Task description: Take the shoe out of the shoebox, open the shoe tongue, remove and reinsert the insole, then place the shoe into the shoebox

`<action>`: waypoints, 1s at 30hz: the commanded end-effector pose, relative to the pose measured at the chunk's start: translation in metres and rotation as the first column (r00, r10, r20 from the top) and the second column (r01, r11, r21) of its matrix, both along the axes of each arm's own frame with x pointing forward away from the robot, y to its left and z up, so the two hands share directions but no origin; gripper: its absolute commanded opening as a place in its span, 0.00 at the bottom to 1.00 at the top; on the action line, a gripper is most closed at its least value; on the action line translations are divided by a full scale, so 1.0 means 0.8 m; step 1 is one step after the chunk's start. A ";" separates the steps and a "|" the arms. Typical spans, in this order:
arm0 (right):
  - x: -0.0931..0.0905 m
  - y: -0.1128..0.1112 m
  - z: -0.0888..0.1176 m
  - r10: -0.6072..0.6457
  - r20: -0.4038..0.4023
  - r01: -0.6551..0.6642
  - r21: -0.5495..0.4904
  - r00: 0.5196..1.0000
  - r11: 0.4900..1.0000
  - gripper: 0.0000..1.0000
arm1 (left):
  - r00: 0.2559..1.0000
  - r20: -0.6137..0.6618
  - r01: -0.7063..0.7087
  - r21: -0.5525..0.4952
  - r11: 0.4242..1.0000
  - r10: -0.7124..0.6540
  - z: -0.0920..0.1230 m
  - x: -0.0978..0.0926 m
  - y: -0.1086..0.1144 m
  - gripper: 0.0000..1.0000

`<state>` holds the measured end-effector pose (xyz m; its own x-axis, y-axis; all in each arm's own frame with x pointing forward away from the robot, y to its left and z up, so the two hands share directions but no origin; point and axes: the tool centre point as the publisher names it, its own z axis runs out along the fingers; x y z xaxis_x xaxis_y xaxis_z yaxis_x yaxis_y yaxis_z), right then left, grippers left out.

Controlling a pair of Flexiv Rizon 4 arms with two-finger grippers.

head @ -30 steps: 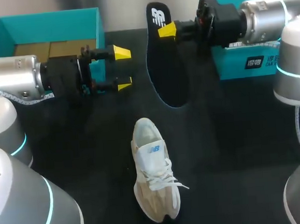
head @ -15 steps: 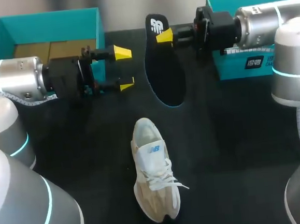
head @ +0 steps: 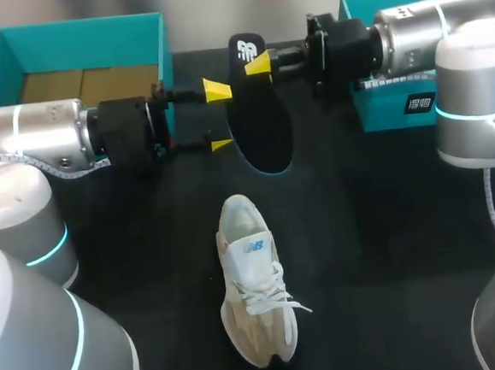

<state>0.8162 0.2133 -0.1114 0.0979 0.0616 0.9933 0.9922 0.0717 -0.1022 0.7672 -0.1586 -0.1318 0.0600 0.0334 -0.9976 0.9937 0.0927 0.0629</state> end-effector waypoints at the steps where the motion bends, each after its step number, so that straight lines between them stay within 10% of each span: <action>1: 0.003 0.011 -0.004 -0.006 0.001 0.006 0.004 1.000 1.000 0.00 | 1.000 0.000 -0.010 -0.004 1.000 0.010 -0.004 0.002 -0.009 1.00; 19: 0.003 0.011 -0.004 -0.006 0.001 0.006 0.004 1.000 1.000 0.00 | 0.997 0.052 -0.052 -0.009 0.999 0.053 0.006 0.002 -0.033 0.50; 30: 0.003 0.011 -0.004 -0.006 0.001 0.006 0.004 1.000 1.000 0.00 | 0.996 0.060 -0.068 -0.001 0.998 0.068 0.007 0.003 -0.038 0.38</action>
<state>0.8189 0.2209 -0.1146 0.0970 0.0556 0.9937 0.9926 0.0673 -0.1007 0.7702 -0.1853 -0.1264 0.1163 0.0384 -0.9925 0.9805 0.1548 0.1209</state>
